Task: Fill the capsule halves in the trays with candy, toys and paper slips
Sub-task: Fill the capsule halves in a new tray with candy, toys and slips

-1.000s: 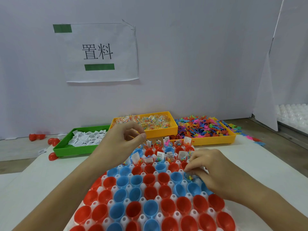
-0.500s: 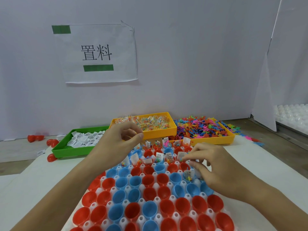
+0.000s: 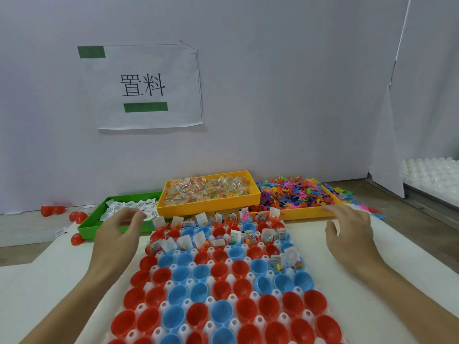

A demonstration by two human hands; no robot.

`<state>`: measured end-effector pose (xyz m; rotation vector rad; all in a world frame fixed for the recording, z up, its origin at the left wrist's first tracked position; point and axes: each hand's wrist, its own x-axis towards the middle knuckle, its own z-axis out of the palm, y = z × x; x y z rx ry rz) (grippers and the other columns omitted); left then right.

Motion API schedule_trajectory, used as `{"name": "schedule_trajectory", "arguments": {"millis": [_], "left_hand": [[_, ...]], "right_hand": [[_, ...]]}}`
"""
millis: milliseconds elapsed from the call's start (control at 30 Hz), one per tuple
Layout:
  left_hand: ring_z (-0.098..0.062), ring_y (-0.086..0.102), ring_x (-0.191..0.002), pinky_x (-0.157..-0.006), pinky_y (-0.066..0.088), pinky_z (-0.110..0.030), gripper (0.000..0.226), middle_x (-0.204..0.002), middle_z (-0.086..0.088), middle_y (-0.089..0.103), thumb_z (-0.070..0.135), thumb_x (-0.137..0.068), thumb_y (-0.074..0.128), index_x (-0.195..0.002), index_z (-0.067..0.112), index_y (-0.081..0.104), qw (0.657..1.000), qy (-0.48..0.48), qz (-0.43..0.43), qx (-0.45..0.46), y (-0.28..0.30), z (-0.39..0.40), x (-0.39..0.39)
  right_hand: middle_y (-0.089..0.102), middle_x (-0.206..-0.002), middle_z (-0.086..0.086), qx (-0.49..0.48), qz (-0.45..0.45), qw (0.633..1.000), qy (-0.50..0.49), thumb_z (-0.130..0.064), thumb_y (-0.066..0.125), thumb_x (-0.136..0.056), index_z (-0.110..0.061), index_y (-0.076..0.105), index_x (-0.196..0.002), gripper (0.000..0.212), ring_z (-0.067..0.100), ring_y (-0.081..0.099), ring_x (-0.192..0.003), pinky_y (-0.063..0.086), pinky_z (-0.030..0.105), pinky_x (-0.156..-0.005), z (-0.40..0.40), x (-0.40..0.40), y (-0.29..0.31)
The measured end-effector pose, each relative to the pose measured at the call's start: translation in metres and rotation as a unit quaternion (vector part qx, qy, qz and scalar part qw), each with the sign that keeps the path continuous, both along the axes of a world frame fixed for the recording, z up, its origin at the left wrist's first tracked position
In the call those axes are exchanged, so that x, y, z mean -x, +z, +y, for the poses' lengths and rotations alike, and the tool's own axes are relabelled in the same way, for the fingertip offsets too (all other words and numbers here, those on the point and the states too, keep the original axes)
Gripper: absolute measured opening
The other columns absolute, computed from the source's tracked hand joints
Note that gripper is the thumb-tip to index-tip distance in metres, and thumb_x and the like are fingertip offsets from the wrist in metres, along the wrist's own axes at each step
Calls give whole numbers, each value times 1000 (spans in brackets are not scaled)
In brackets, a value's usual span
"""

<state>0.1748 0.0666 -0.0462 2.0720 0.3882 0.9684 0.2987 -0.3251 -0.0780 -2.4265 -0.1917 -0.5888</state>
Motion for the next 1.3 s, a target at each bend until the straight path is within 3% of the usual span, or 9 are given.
{"name": "schedule_trajectory", "arguments": {"millis": [67, 200, 367, 467, 667, 833, 1067, 1233, 1300], "left_hand": [[-14, 58, -95, -76, 41, -25, 17, -96, 6, 66, 22, -100, 52, -95, 17, 68, 999, 5, -22, 44, -18, 10, 8], [-28, 59, -95, -82, 47, -49, 26, -92, 1, 66, 8, -100, 46, -86, 22, 63, 994, 14, -53, 92, -28, 21, 13], [-27, 57, -90, -77, 46, -46, 29, -89, -3, 65, 7, -100, 42, -83, 18, 63, 992, 8, -44, 121, -31, 24, 10], [-26, 57, -89, -77, 46, -47, 29, -88, -4, 65, 7, -100, 42, -82, 17, 63, 992, 7, -39, 122, -33, 26, 9], [-25, 57, -88, -77, 47, -48, 30, -88, -3, 65, 8, -100, 42, -81, 17, 63, 993, 6, -29, 115, -32, 27, 8], [-25, 57, -89, -81, 47, -50, 29, -88, -4, 65, 7, -101, 43, -83, 15, 63, 994, 6, -23, 109, -31, 25, 9], [-25, 57, -91, -81, 47, -49, 28, -90, -4, 65, 7, -101, 42, -84, 15, 63, 994, 4, -19, 108, -29, 23, 9], [-26, 56, -91, -82, 46, -49, 27, -91, -6, 65, 6, -101, 42, -84, 13, 63, 994, -1, -19, 108, -29, 22, 10], [-27, 56, -91, -82, 47, -50, 27, -91, -6, 64, 6, -101, 43, -84, 13, 63, 994, 0, -18, 107, -30, 22, 10]], "right_hand": [[47, -148, 0, 12, 24, 999, -37, -13, 53, -97, -23, 54, -139, 43, 30, 31, -132, 34, 51, -102, 1, -3, -4], [35, -156, 1, 66, 2, 997, -43, -19, 51, -98, -26, 52, -141, 44, 30, 25, -137, 33, 57, -102, 7, -9, -7], [23, -160, 3, 130, 33, 990, -43, -33, 37, -104, -33, 48, -142, 40, 29, 15, -145, 23, 55, -110, 10, -35, -3], [30, -158, -2, 132, 91, 986, -42, -39, 28, -106, -31, 44, -145, 43, 27, 12, -148, 21, 54, -112, 13, -50, -1], [53, -139, 2, 63, -17, 998, -23, -22, 42, -104, -19, 63, -130, 34, 23, 34, -134, 25, 49, -104, 9, -50, -5], [62, -128, 12, -1, -79, 996, 38, -6, 55, -98, -9, 66, -125, 29, 30, 51, -124, 41, 53, -104, 10, -46, -2], [69, -119, 14, -56, -125, 989, 47, 2, 62, -93, -4, 67, -123, 31, 29, 62, -108, 47, 34, -93, 6, -48, -4], [73, -111, 10, -100, -135, 985, 45, -3, 63, -94, -6, 69, -121, 27, 18, 63, -94, 50, 30, -83, 3, -50, -6], [74, -104, 10, -126, -143, 981, 35, -5, 63, -95, -7, 70, -117, 23, 18, 65, -88, 49, 21, -75, 2, -51, -5]]}}
